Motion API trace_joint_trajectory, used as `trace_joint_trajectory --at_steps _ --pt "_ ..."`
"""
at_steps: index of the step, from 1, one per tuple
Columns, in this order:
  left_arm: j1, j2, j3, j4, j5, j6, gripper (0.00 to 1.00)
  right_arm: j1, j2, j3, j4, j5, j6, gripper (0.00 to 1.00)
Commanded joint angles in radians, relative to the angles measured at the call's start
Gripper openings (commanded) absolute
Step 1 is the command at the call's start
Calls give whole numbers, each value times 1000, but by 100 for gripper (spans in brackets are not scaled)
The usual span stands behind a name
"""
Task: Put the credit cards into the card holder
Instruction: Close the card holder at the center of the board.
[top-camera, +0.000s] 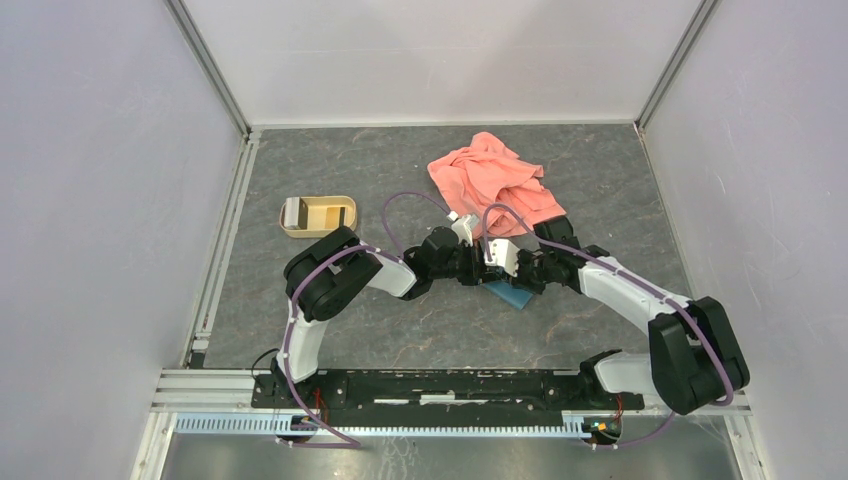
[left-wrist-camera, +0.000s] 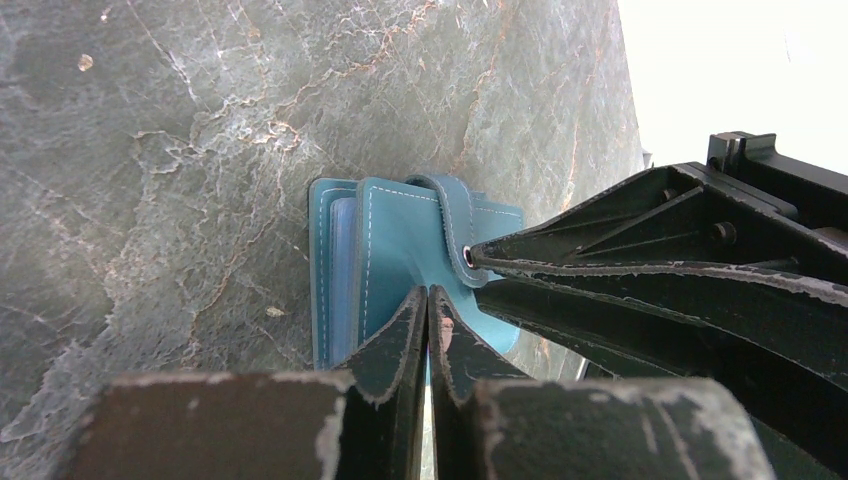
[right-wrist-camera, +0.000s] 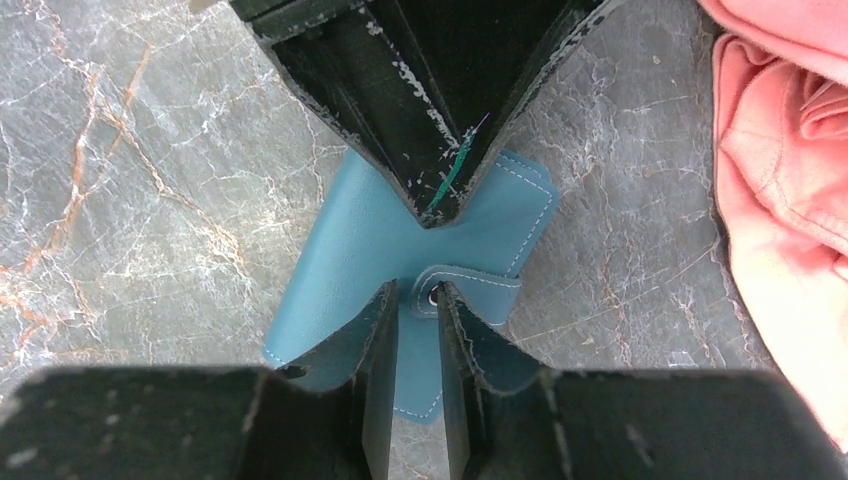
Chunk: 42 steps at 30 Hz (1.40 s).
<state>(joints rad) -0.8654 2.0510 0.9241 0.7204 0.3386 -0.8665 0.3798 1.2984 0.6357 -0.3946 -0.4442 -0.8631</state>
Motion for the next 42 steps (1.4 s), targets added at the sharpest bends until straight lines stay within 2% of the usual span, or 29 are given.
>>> trace_joint_trajectory --at_steps 1,11,18,28,35,42 --pt "11 31 2 -77 -43 4 10 13 48 -4 -90 -30 45 27" --pt "11 34 2 -72 -41 2 10 55 96 1 -70 3 114 24" --pt "11 33 -2 -70 -38 2 10 63 76 -36 -109 32 99 24" --pt "11 36 1 -67 -34 0 10 62 54 -5 -147 -53 79 45" --pt "11 39 5 -74 -34 0 10 19 60 113 -183 -150 86 67" --pt "11 45 18 -83 -29 0 10 -70 44 212 -263 -300 45 72"
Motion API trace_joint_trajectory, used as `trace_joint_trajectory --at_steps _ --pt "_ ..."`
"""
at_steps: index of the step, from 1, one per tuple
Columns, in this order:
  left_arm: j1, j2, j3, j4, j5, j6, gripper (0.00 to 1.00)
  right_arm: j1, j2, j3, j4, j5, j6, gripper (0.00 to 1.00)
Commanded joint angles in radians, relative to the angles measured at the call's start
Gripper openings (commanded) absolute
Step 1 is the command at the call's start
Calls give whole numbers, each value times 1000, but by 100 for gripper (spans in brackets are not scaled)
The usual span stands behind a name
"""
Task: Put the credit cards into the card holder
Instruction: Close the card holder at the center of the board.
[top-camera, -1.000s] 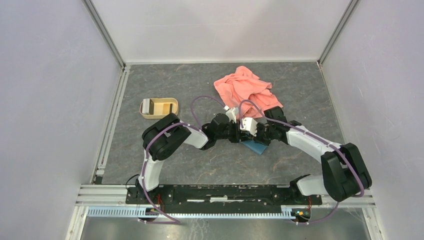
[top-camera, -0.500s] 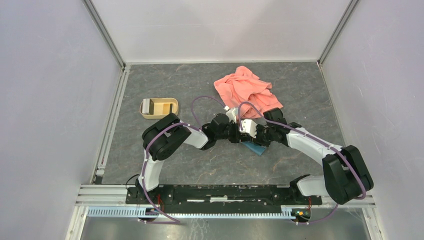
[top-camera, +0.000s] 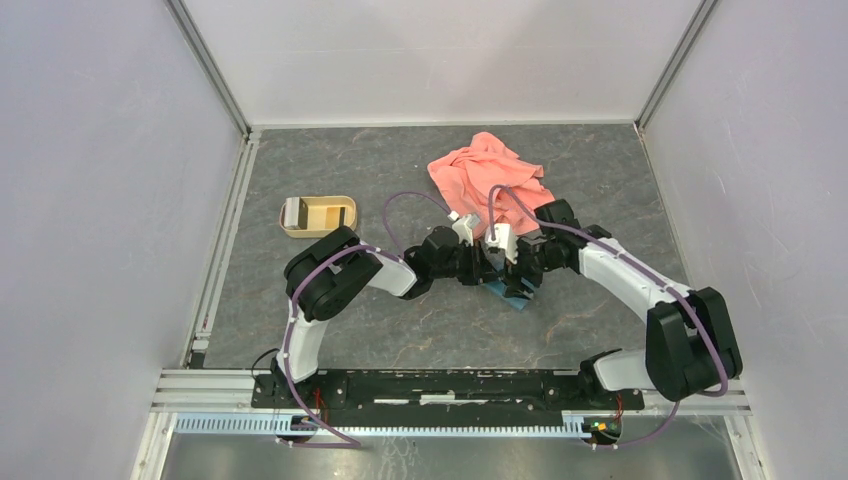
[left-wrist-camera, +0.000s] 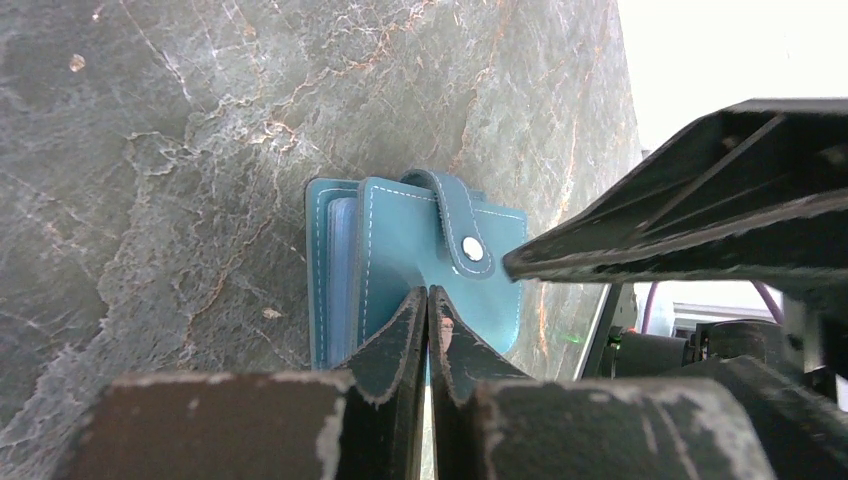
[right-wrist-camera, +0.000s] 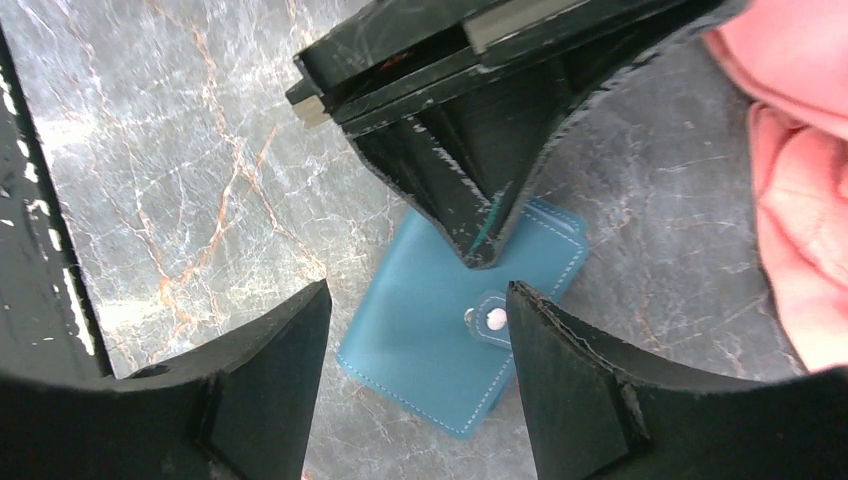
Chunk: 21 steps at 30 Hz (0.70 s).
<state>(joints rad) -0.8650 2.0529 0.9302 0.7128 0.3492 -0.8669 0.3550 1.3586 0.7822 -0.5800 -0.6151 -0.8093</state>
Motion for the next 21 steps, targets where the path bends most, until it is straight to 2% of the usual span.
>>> trace_joint_trajectory --at_steps 1,4,10,21 --pt "11 43 12 -76 -41 0 10 -62 -23 68 -82 -152 -12 71" --pt "11 43 13 -77 -38 0 10 -99 -52 52 -71 -171 -16 64" --pt "11 44 13 -77 -35 1 10 -103 -113 -55 46 -42 -5 51" --pt "11 50 13 -74 -37 -2 10 -68 -27 -53 116 60 -23 50"
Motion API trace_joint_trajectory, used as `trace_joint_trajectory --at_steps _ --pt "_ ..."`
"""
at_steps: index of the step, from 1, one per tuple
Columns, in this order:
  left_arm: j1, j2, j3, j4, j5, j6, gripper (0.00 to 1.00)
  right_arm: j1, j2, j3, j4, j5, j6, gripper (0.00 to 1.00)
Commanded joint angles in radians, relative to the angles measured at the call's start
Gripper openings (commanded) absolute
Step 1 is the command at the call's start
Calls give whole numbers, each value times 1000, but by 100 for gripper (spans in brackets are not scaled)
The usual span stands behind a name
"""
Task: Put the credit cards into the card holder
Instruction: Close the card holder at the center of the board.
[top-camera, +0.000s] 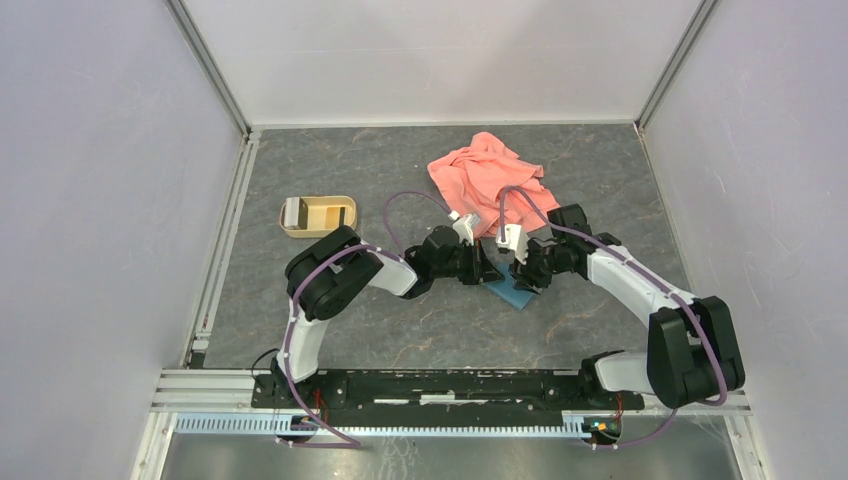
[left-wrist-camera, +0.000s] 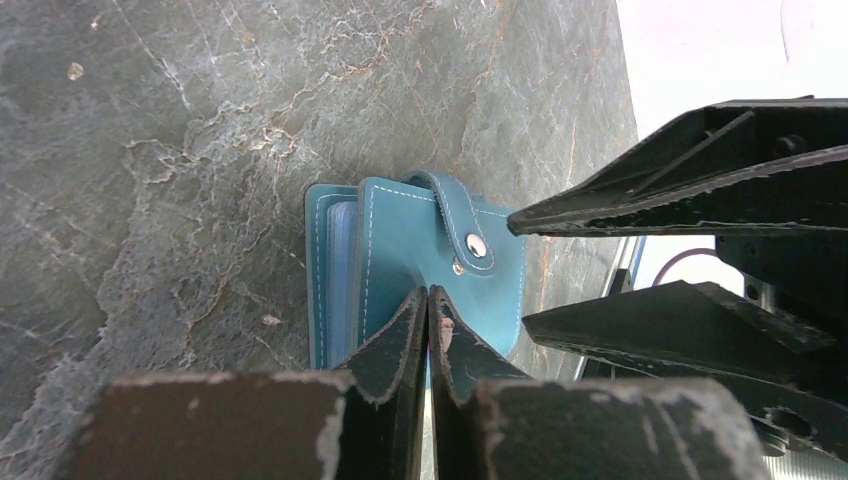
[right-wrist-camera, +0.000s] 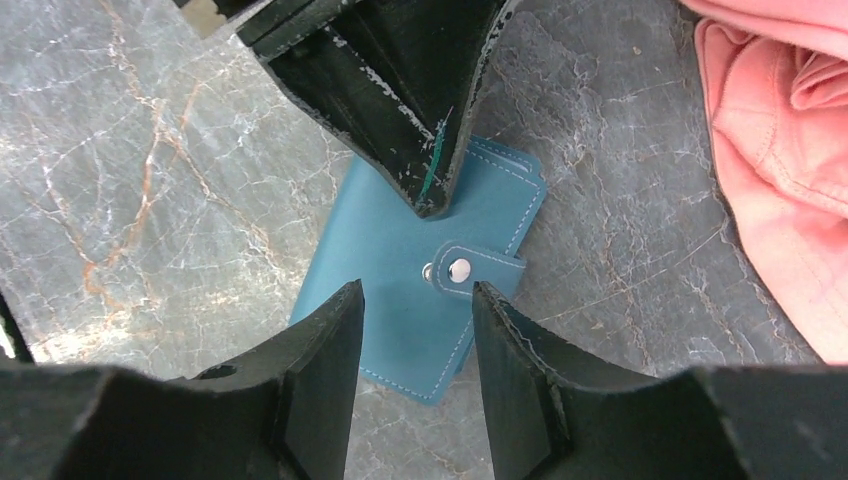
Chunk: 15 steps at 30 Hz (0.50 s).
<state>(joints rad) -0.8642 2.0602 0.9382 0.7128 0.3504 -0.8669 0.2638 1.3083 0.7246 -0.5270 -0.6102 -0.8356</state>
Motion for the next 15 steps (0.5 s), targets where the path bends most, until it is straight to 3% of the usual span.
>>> trace_joint_trajectory --at_steps 1,9,15 --pt "10 44 5 -73 -38 -3 10 29 28 4 72 65 10 50" --pt "10 46 10 -72 -36 -4 10 49 38 4 125 119 61 37" --pt "10 46 11 -70 -37 -6 10 48 32 0 118 113 67 10"
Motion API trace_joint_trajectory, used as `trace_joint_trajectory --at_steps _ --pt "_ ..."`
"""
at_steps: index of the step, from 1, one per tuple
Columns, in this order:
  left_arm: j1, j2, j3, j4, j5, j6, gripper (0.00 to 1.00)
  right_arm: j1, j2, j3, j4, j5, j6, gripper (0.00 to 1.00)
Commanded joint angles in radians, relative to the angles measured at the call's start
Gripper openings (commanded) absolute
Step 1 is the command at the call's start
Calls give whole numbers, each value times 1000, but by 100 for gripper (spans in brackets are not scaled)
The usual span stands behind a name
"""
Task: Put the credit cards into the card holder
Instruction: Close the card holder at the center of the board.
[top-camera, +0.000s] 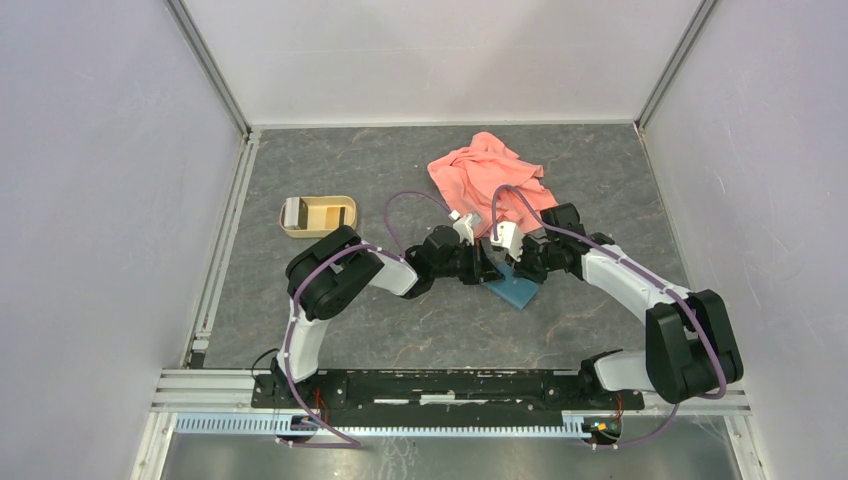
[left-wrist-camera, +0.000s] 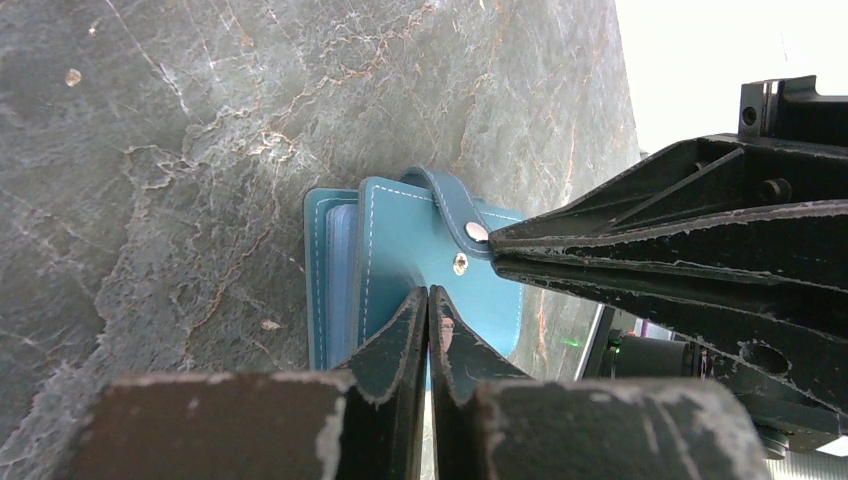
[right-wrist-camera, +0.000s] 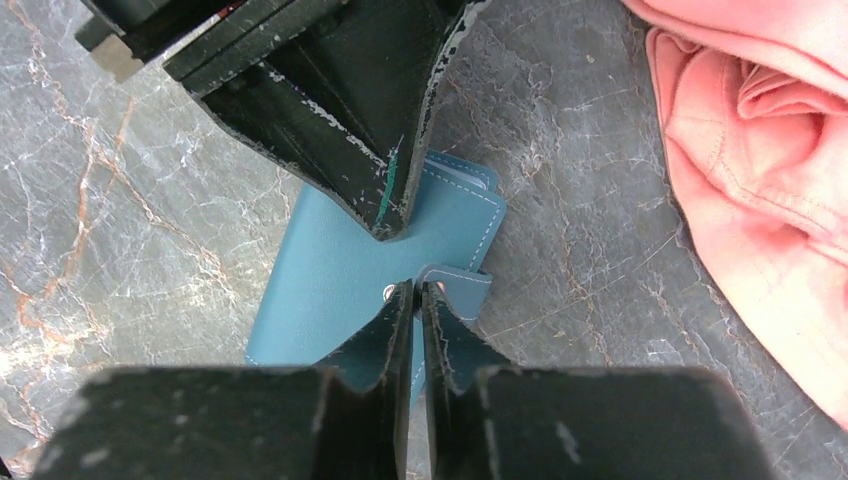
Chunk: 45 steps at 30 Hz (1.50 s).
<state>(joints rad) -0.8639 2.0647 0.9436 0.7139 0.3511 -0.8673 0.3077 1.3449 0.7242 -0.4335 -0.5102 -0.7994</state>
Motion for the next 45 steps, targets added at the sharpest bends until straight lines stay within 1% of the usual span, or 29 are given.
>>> trace_joint_trajectory --at_steps 1,4,5,17,21,34,45 --pt "9 41 6 -71 -38 -6 10 5 -7 -2 24 11 32 7" --pt "9 41 7 -73 -36 -6 10 6 -16 -6 24 12 39 1" --pt "9 41 7 -71 -35 -6 10 5 -17 -6 24 13 44 0" --pt "9 38 1 -70 -36 -6 10 4 -56 -22 -44 -24 33 0" --pt "9 37 1 -70 -35 -6 10 5 -37 -33 -59 -16 17 0" --pt "9 39 3 -67 -36 -6 10 4 7 -23 -10 -1 58 0" --pt "9 38 3 -65 -34 -7 10 5 27 -20 -33 -20 57 0"
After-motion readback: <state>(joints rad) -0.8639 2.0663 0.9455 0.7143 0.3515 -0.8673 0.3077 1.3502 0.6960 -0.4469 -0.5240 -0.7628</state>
